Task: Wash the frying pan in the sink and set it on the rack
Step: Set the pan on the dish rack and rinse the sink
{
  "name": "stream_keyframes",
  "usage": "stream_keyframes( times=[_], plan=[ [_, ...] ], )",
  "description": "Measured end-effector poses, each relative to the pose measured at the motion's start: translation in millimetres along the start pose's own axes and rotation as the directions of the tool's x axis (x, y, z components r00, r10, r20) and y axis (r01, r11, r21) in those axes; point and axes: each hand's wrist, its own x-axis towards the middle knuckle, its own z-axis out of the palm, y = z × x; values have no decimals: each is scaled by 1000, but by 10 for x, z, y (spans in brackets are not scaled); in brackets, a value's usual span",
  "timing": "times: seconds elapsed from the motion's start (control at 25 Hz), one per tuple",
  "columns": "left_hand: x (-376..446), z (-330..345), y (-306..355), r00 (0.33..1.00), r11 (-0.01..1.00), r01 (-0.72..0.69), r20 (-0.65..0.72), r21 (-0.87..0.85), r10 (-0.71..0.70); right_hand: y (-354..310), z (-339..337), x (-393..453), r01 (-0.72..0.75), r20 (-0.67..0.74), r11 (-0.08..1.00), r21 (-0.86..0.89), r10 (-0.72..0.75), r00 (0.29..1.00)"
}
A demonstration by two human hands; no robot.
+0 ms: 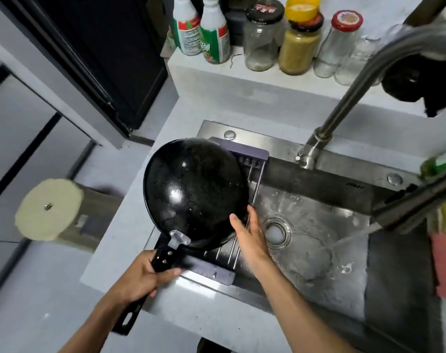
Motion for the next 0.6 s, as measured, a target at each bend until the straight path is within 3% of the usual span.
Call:
stream_keyframes(
  times=[0.08, 0.16, 0.24, 0.28, 0.36, 0.44, 0.48, 0.56, 0.6],
  plan=[
    [71, -46, -125, 999, 967, -21, -39, 252, 32, 102, 20, 24, 57, 41, 998, -38, -55, 998],
    [84, -63, -237, 991, 831, 56, -135, 553, 24, 155, 29, 50, 102, 57, 985, -143, -95, 994],
    [110, -10, -285, 974, 686, 166, -225, 709, -3, 171, -3, 88, 97, 54, 974, -203, -88, 995],
    [125, 26, -273, 966, 611, 214, -260, 762, -15, 171, -26, 104, 77, 52, 980, -186, -68, 996],
    [121, 70, -185, 946, 481, 311, -315, 819, -75, 196, -103, 121, 28, 96, 999, 23, -30, 995],
    [65, 78, -50, 899, 457, 435, -406, 776, -168, 228, -160, 128, -71, 189, 957, 281, 17, 982],
    [9, 114, 12, 871, 480, 478, -467, 736, -152, 222, -199, 101, -107, 226, 944, 311, 35, 974],
    [-141, 298, 87, 826, 565, 434, -561, 702, 62, 279, -284, -47, -126, 220, 969, 212, 78, 972],
    [-224, 471, 109, 819, 603, 311, -529, 735, 222, 383, -365, -171, -125, 133, 976, 179, 102, 986]
  ],
)
